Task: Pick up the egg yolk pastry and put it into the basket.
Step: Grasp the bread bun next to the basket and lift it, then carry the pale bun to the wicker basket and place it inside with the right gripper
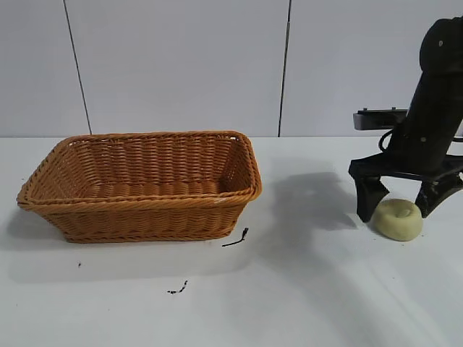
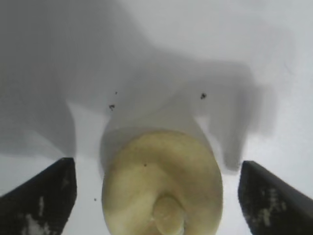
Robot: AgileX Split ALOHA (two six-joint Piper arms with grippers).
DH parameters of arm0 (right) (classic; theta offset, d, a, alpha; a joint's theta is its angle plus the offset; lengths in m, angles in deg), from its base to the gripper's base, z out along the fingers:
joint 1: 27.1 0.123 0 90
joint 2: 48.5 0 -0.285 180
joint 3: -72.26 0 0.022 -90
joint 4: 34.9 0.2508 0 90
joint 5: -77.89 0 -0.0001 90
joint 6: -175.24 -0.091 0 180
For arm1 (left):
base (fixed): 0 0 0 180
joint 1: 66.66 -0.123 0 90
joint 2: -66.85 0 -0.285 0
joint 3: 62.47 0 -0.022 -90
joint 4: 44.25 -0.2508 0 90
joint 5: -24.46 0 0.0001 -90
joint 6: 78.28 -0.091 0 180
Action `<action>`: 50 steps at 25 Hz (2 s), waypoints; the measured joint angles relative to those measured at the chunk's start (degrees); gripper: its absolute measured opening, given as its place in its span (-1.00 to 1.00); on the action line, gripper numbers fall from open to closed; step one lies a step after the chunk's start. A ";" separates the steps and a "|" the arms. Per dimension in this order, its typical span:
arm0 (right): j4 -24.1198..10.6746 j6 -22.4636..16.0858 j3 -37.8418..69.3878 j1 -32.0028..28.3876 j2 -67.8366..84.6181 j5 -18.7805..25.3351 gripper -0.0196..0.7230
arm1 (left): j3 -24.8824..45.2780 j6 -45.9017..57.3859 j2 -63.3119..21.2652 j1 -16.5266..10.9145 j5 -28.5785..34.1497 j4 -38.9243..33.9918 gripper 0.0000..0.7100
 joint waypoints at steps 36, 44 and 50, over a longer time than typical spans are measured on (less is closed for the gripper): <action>-0.16 -0.90 -34.73 12.69 5.31 19.36 -0.64 | 0.00 0.00 0.00 0.00 0.00 0.00 0.96; -0.05 -1.74 -44.39 26.98 -3.46 19.79 -0.64 | 0.00 0.00 0.00 0.00 0.00 0.00 0.96; -0.01 -1.80 -44.82 34.18 -10.00 12.00 -0.64 | 0.00 0.00 0.00 0.00 0.00 0.00 0.96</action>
